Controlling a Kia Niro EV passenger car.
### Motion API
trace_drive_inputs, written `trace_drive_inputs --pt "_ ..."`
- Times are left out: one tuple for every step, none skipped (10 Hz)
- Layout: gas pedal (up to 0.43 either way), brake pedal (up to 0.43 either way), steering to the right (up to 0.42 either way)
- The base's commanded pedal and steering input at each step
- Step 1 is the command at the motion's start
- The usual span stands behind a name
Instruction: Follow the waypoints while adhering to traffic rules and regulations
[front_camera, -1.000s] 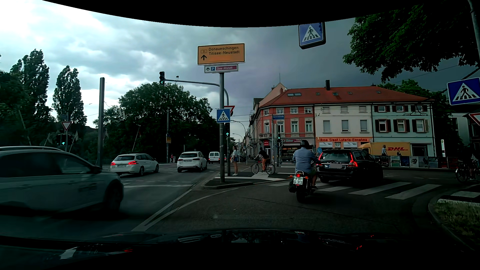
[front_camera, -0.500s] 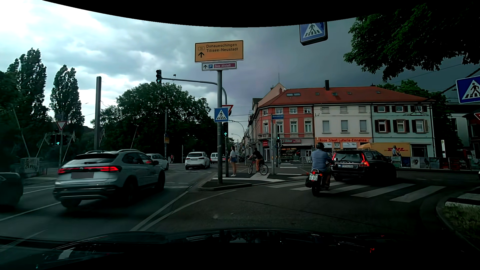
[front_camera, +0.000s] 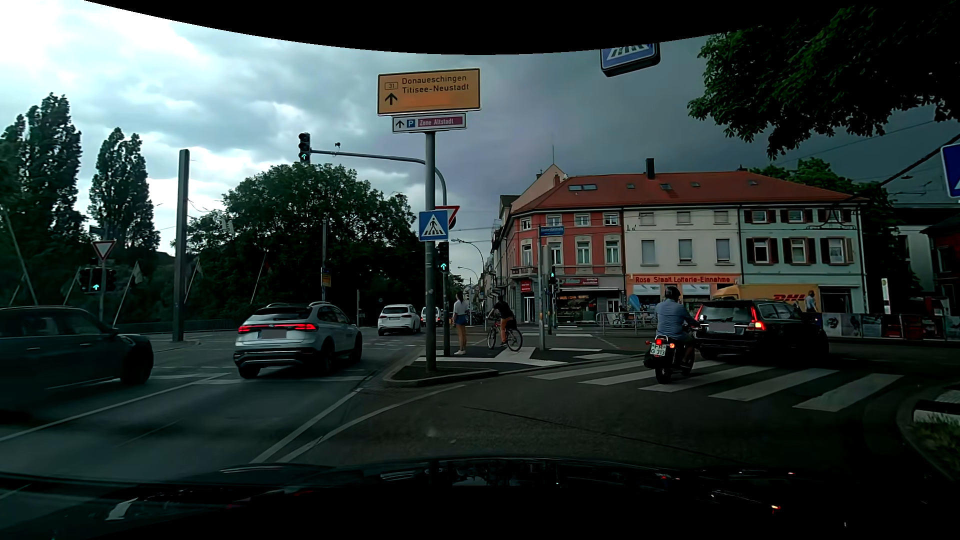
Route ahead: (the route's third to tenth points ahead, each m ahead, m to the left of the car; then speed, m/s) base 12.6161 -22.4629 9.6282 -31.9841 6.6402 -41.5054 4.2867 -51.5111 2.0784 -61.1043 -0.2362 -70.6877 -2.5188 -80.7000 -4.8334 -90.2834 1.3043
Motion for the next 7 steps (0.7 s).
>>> trace_drive_inputs --pt "0.110 0.000 0.103" --pt "0.130 0.000 0.110" --pt "0.130 0.000 0.117" --pt "0.130 0.000 0.127" --pt "0.130 0.000 0.137" --pt "0.130 0.000 0.146" --pt "0.130 0.000 0.159"
